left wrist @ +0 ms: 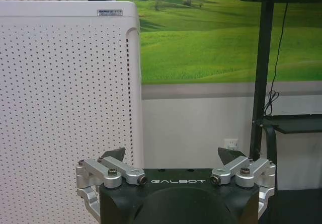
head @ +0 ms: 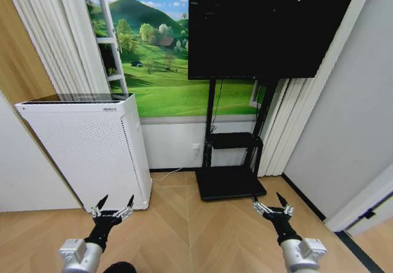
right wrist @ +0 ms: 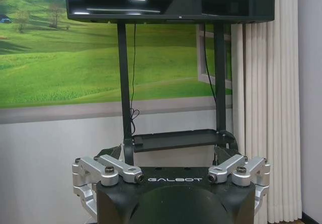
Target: Pick up the trash bin and place the garbage on the floor into it.
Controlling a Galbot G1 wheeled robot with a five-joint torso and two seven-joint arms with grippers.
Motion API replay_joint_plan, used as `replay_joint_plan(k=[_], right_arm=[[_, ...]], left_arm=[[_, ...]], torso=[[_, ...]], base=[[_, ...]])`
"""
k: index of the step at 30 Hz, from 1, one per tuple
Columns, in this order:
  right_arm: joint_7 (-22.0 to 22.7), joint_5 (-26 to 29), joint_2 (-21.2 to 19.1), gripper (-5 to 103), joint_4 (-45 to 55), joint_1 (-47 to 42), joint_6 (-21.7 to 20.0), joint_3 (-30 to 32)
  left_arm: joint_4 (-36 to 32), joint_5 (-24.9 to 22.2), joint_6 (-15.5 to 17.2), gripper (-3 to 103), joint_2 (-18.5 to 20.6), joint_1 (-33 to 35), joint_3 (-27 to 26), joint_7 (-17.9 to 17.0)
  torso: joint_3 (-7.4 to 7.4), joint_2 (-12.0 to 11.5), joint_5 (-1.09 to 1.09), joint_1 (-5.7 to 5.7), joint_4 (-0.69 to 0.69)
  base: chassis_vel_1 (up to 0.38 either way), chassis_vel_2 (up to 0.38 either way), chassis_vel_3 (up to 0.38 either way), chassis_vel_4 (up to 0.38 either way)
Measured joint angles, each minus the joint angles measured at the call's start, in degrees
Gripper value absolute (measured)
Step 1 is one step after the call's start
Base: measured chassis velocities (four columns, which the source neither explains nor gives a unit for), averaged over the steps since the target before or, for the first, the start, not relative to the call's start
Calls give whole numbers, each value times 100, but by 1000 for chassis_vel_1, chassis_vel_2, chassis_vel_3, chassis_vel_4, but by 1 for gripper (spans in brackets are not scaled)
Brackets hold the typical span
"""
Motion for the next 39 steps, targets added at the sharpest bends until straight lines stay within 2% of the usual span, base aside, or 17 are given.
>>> replay_joint_plan(k=[15, 26, 27, 29, 33, 34, 38, 39], right_arm=[[1, 0, 0, 100, 0, -1, 0, 1], [0, 0, 0, 100, 0, -3, 0, 0], [0, 0, 0, 100, 0, -2, 0, 1], [0, 0, 0, 100, 0, -2, 0, 0], [0, 0, 0, 100, 0, -2, 0, 0], [0, 0, 0, 100, 0, -1, 0, 0], [0, 0, 0, 100, 1, -2, 0, 1], [0, 0, -1, 100, 0, -1, 0, 0]], left_arm=[[0, 0, -1, 100, 0, 0, 0, 1], [-1, 0, -1, 100, 0, 1, 0, 1], [0, -1, -1, 100, 0, 1, 1, 1], [0, -1, -1, 100, 0, 1, 1, 1], [0, 0, -1, 100, 0, 1, 0, 1], [-1, 0, -1, 100, 0, 1, 0, 1], [0, 0, 0, 100, 0, 1, 1, 1], [-1, 0, 0, 100, 0, 1, 0, 1]], torso=[[-13, -17, -1, -10, 0], [-18, -23, 2, -16, -1], [-16, -25, -3, -15, 0], [-16, -28, 2, -14, 0], [-18, -27, -7, -15, 0], [-17, -29, 5, -14, 0], [-19, -29, -9, -15, 0], [-17, -30, 2, -13, 0]], base=[[239, -237, -241, 250], [350, -356, -373, 356], [354, -365, -364, 377], [354, -370, -345, 377], [347, -359, -341, 351], [367, -343, -373, 368], [332, -348, -338, 341], [353, -352, -364, 350]])
